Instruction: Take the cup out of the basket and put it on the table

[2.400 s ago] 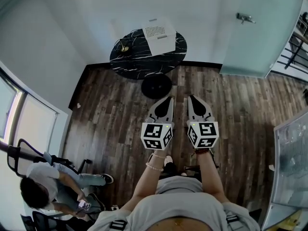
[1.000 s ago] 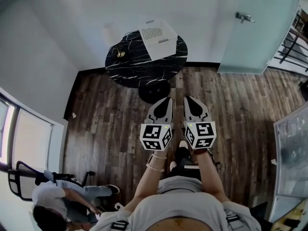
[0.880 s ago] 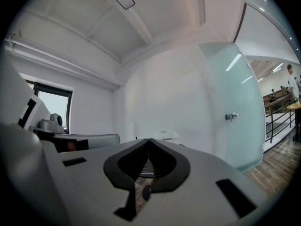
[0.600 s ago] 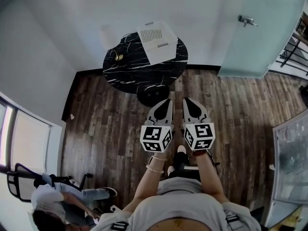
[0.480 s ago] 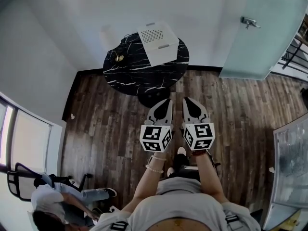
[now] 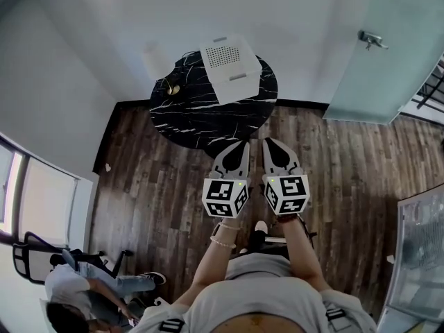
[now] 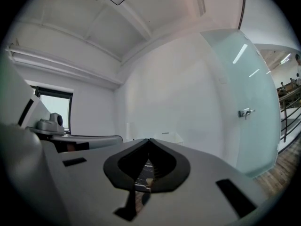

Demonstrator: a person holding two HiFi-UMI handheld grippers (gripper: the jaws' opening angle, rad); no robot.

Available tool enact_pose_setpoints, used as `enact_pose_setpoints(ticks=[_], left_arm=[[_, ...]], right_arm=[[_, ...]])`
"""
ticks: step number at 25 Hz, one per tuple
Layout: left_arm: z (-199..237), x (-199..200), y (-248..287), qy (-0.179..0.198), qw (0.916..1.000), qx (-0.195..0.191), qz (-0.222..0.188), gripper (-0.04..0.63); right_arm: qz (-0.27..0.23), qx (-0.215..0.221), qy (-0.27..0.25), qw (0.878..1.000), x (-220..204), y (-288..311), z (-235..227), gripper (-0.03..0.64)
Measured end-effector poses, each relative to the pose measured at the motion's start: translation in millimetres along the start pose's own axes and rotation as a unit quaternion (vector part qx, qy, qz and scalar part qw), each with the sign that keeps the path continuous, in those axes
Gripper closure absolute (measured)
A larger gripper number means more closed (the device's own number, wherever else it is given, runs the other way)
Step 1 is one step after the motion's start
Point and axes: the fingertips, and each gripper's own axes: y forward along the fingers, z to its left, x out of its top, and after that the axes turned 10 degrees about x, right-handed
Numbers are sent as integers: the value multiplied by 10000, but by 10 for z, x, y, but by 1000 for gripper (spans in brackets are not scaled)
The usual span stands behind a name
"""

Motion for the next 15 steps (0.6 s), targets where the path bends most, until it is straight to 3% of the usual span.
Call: enact_pose_setpoints(ticks=[15], left_arm=[[-11, 57, 482, 56, 9993, 357, -4, 589]], right_arm=[[-10, 324, -19, 9995, 89, 330, -429, 609]])
